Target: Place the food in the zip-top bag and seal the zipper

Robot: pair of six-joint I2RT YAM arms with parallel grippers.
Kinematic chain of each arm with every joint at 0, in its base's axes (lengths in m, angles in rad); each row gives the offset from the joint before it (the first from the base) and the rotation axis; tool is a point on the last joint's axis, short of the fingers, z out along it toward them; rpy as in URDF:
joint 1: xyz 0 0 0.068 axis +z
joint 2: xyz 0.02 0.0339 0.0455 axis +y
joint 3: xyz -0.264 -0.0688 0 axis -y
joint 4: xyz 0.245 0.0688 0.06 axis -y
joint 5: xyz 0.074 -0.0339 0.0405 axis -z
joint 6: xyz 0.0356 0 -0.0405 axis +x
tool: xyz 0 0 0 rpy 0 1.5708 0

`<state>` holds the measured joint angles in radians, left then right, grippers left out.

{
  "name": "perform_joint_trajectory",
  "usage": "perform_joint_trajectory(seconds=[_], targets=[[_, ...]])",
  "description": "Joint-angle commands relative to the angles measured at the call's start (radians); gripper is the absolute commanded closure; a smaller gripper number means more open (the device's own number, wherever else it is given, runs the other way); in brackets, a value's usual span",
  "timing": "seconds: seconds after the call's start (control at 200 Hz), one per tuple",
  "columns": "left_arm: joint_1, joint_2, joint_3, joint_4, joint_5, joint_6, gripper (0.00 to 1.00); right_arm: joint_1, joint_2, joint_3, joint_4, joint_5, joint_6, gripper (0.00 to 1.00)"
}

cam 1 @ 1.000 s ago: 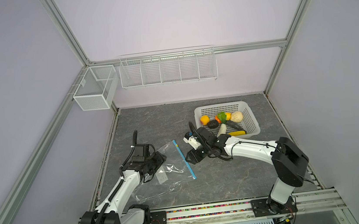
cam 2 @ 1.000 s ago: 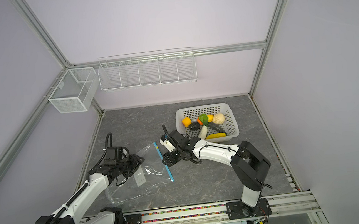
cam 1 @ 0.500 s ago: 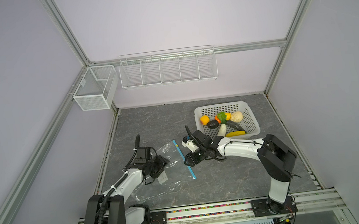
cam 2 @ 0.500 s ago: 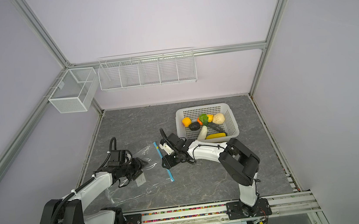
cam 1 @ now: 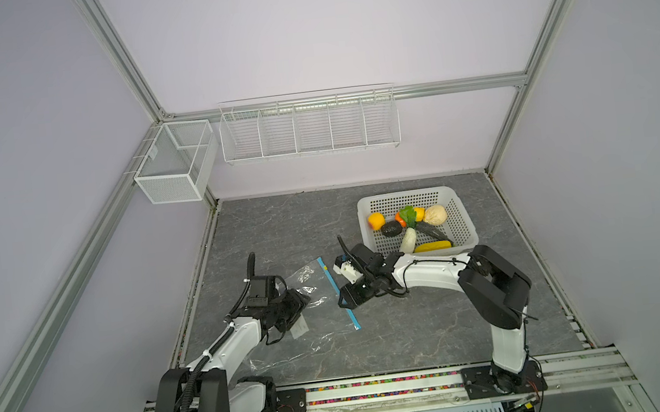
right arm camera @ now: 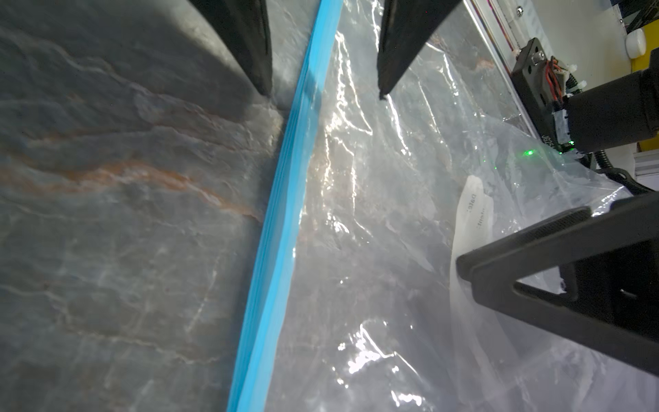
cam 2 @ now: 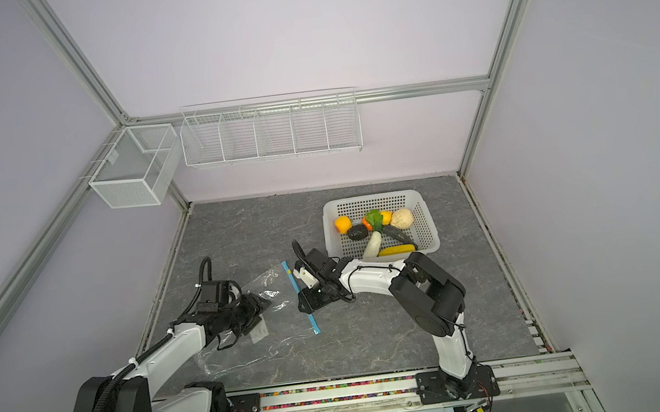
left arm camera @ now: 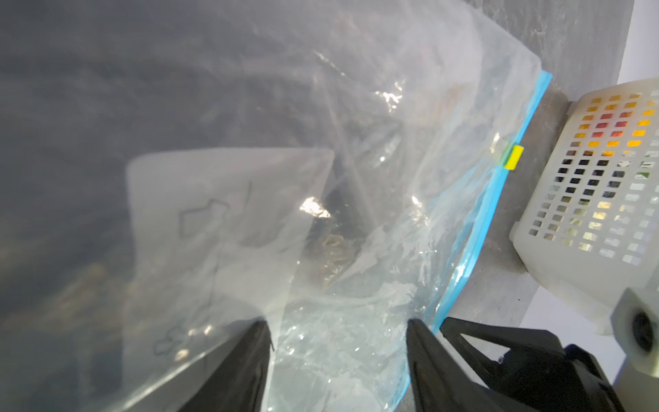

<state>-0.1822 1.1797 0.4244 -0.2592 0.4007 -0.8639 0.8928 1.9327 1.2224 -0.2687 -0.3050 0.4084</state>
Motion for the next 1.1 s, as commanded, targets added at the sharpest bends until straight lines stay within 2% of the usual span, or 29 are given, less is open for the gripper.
perform_joint_trajectory(seconds=[0.0, 0.33, 0.705, 0.81, 1.095], targets=[[0.008, 0.000, -0.020, -0.025, -0.030, -0.016, 0.38, 0.008, 0.032, 0.028, -0.004, -0.024, 0.015, 0.51], [0.007, 0.010, -0.025, 0.002, -0.023, -0.022, 0.38, 0.015, 0.058, 0.045, -0.004, -0.086, 0.020, 0.62], [0.008, 0.007, -0.041, 0.034, -0.006, -0.027, 0.38, 0.020, 0.036, 0.038, 0.012, -0.126, 0.034, 0.67], [0.008, 0.011, -0.043, 0.046, 0.004, -0.025, 0.38, 0.026, 0.027, 0.018, 0.045, -0.148, 0.034, 0.73], [0.007, 0.030, -0.052, 0.067, 0.000, -0.007, 0.38, 0.029, 0.018, -0.062, 0.083, -0.126, 0.032, 0.78]])
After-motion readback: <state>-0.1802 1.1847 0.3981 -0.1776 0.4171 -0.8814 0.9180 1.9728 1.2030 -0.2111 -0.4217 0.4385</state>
